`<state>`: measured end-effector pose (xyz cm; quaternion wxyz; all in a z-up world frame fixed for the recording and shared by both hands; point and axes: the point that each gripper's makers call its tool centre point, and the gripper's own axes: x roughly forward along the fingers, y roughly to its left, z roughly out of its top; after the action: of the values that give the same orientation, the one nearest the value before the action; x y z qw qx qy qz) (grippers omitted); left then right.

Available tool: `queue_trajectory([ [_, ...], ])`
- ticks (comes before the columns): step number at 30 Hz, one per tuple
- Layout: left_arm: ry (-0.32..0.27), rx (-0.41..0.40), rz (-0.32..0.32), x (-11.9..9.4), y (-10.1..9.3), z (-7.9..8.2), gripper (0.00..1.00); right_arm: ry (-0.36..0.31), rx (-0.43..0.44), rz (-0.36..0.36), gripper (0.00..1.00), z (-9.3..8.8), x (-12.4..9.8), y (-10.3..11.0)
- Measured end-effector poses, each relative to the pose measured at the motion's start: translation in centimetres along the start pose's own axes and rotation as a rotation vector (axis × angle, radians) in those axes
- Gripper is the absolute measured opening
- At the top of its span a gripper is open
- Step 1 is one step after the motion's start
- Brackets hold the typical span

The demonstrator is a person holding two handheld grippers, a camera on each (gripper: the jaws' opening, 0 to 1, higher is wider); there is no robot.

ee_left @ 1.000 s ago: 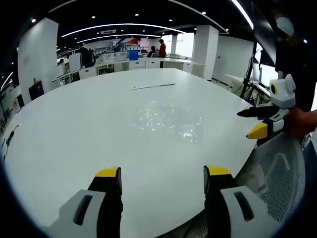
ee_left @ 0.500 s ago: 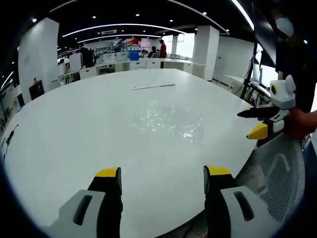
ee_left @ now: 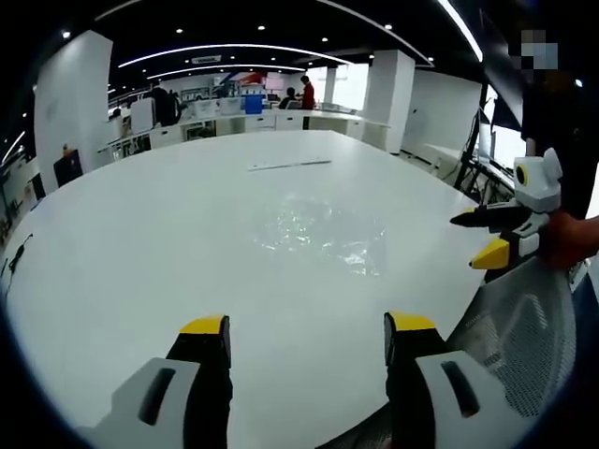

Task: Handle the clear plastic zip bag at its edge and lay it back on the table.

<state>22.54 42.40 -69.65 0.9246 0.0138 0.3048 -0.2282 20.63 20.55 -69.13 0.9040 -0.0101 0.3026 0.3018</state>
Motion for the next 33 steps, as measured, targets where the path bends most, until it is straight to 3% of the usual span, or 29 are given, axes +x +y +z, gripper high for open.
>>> queue_trajectory([
  [14,-0.016,0.028,-0.027,5.4,1.4,4.5,0.65,0.008,0.006,-0.005,0.88,-0.1,0.1,-0.2],
  [19,0.004,0.041,-0.034,7.0,1.5,5.1,0.64,0.010,0.010,-0.010,0.88,-0.3,0.1,-0.4],
  [24,0.006,0.010,-0.028,8.8,3.0,6.2,0.64,0.013,0.013,-0.013,0.88,-0.4,0.2,-0.6],
  [33,0.032,0.013,-0.020,11.9,4.6,6.3,0.63,0.022,0.019,-0.017,0.87,-0.8,0.3,-0.8],
])
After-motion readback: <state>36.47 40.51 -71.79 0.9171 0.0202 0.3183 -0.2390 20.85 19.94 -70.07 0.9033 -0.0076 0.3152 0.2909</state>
